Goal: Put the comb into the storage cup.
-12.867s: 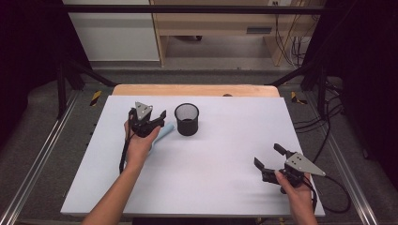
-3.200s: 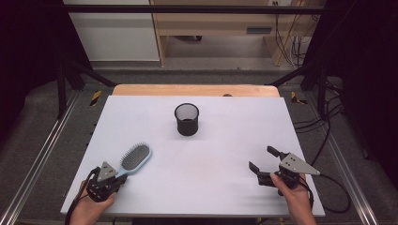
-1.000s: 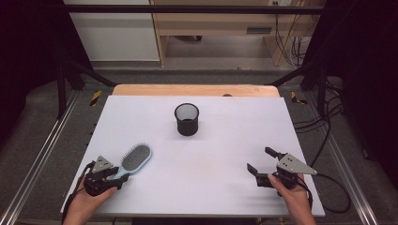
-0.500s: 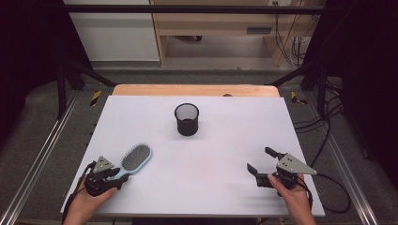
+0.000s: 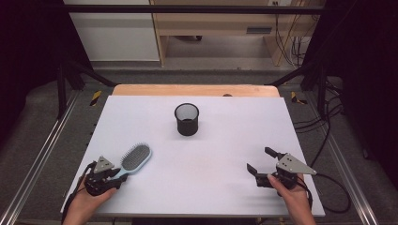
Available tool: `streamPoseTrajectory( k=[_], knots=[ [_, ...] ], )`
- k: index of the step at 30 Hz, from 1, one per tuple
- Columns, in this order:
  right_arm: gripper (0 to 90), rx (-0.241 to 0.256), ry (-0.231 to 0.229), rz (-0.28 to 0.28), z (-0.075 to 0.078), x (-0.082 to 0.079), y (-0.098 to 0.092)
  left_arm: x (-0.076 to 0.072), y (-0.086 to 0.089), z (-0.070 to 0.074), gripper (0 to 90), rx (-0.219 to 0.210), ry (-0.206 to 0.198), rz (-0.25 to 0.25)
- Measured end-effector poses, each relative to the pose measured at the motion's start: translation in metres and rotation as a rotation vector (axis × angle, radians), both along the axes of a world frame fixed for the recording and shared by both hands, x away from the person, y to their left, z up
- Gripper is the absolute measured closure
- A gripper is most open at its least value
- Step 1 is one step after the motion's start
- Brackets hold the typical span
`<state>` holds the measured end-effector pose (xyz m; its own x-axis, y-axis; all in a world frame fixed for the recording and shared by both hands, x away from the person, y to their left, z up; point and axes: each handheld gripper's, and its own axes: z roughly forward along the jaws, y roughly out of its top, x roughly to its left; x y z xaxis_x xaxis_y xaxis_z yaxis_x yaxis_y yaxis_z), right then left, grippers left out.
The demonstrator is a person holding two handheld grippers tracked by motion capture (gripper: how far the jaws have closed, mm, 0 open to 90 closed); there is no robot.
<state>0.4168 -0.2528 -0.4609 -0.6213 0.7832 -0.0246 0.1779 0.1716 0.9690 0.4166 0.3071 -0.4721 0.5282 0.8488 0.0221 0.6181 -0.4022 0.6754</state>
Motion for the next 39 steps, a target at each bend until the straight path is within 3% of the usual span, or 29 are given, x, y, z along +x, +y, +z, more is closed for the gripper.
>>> streamPoseTrajectory(
  k=[7,22,27,39],
  knots=[
    [7.7,0.0,0.0,0.001,0.0,0.0,0.0003,0.0,-0.0011,0.0008,68.2,0.002,0.011,-0.006],
    [7.7,-0.001,-0.001,0.003,0.0004,-0.0001,0.0004,0.001,-0.0022,0.0009,68.9,-0.006,0.002,0.01],
    [7.7,-0.001,-0.001,0.003,0.0005,-0.0002,0.0004,0.0009,-0.0017,0.0036,69.0,-0.04,-0.023,0.014],
    [7.7,-0.004,0.0,0.004,0.0002,-0.0001,0.0012,0.0014,-0.0035,0.0045,69.2,-0.025,-0.023,0.012]
  ],
)
